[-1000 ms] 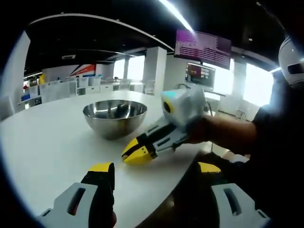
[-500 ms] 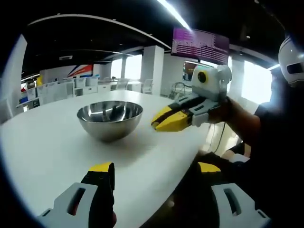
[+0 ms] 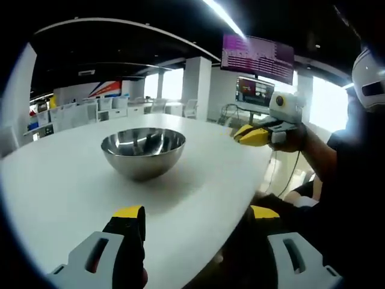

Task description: Pick up the QQ candy scattered on the table and place it into the stainless steel bowl on the table

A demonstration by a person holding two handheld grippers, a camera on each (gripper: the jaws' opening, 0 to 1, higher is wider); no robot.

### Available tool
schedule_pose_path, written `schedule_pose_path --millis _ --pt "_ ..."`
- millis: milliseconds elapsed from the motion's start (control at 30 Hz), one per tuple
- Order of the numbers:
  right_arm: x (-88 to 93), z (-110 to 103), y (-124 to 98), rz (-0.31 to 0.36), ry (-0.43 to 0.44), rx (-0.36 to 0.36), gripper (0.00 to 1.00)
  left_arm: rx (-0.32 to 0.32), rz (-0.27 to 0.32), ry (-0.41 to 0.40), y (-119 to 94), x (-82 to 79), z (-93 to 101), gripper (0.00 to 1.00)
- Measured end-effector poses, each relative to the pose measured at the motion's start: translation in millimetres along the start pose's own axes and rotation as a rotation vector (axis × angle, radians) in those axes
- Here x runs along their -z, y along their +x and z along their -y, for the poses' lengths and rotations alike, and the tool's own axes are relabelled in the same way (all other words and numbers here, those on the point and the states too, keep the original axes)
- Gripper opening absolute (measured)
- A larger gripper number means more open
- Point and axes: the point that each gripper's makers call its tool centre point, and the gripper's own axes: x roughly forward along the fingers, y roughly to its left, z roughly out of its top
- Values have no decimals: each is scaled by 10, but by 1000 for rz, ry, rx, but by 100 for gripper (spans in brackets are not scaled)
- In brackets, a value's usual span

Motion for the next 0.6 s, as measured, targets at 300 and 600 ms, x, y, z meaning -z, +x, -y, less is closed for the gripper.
schedule_pose_path --millis 300,600 --pt "102 101 -44 -13 13 28 8 13 -7 0 61 14 8 68" --pt "-32 202 51 -17 -30 19 8 11 -3 5 59 -16 -26 68"
